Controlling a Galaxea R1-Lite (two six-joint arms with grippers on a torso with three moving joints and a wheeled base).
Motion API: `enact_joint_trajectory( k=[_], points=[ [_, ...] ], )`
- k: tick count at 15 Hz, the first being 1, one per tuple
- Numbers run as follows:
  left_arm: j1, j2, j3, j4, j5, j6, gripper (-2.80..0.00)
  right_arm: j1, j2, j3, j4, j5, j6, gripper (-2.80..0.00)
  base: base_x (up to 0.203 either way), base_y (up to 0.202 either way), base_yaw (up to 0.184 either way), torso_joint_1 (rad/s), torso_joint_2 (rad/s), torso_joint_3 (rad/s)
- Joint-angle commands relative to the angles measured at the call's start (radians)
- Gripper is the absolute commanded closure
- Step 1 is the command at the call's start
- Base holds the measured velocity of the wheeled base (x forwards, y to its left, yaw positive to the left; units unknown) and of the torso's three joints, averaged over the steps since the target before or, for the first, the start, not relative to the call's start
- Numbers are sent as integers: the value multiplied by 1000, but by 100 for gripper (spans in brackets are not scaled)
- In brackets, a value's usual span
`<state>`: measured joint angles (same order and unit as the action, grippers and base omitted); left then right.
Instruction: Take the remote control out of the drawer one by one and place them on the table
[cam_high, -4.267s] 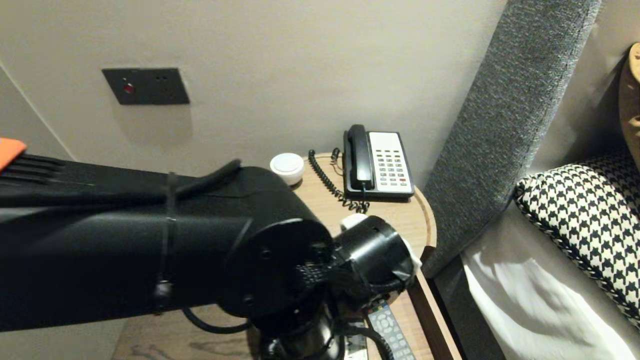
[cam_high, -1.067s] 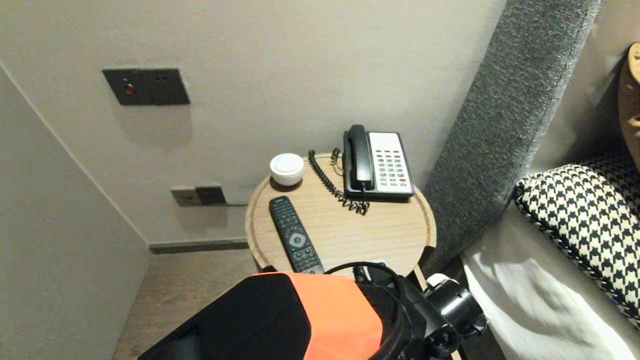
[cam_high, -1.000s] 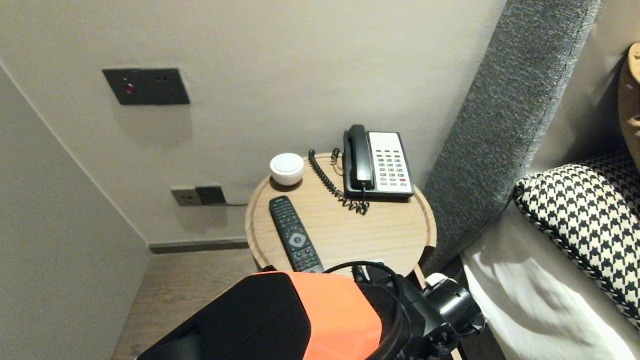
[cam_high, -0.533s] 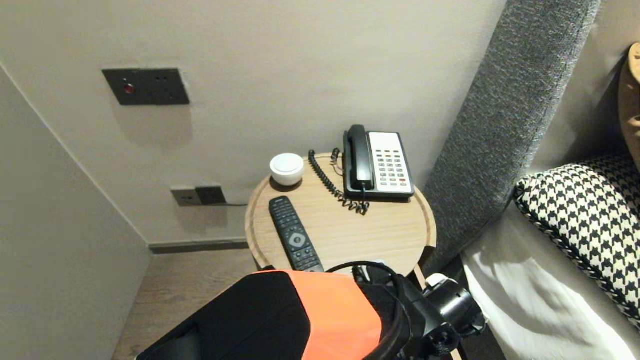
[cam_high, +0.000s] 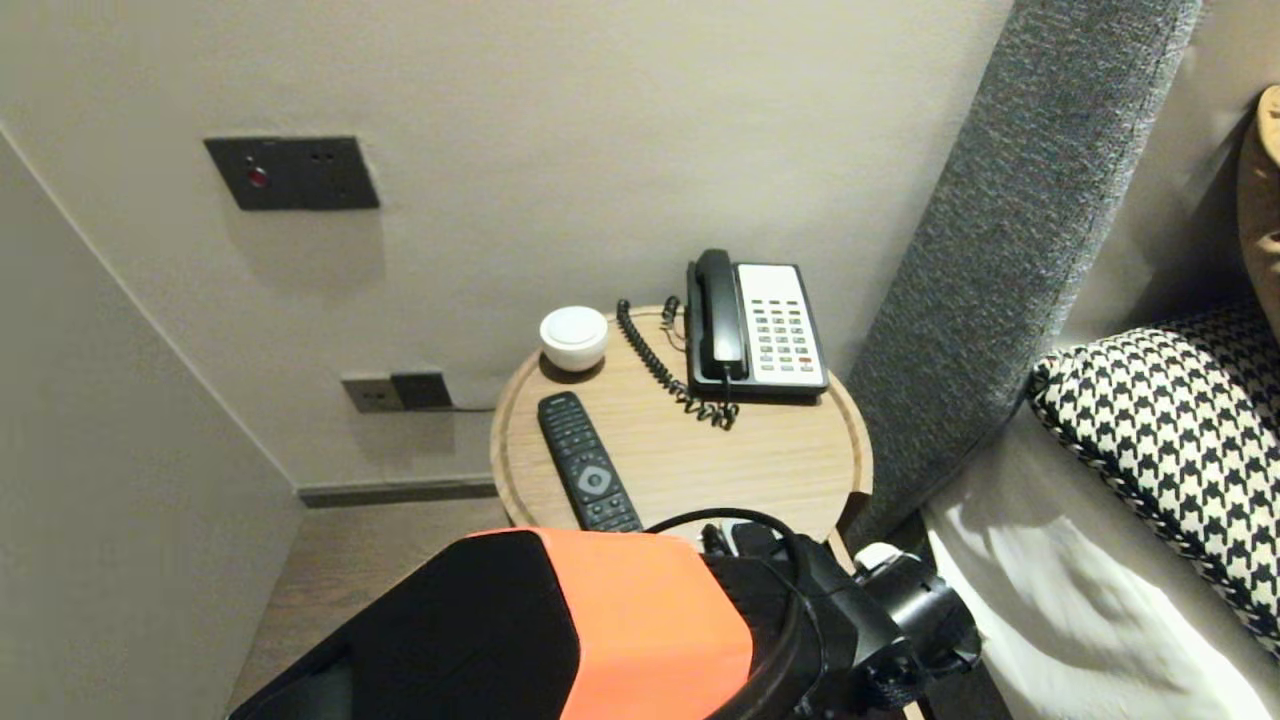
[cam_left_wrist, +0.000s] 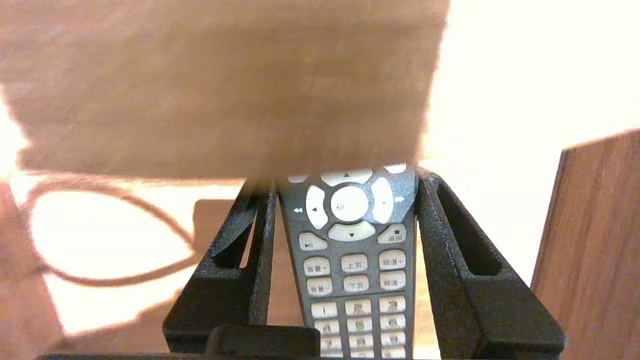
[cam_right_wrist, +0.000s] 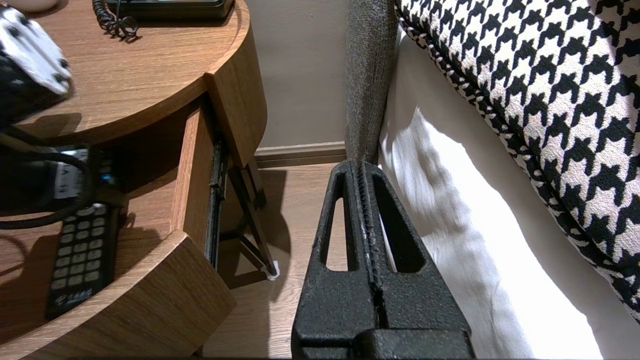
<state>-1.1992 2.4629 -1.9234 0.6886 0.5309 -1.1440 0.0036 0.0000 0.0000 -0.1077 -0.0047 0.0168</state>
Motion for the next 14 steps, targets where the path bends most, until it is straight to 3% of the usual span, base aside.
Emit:
enact_joint_trajectory(
  k=[1,14],
  points=[
    [-3,-30,0,22,-25,-7,0,0,2,40,-1,0,0,0,0,0,0,0,0,0],
    [1,-38,12,46,-86,-2,0,-1,2,40,-1,0,0,0,0,0,0,0,0,0]
  ],
)
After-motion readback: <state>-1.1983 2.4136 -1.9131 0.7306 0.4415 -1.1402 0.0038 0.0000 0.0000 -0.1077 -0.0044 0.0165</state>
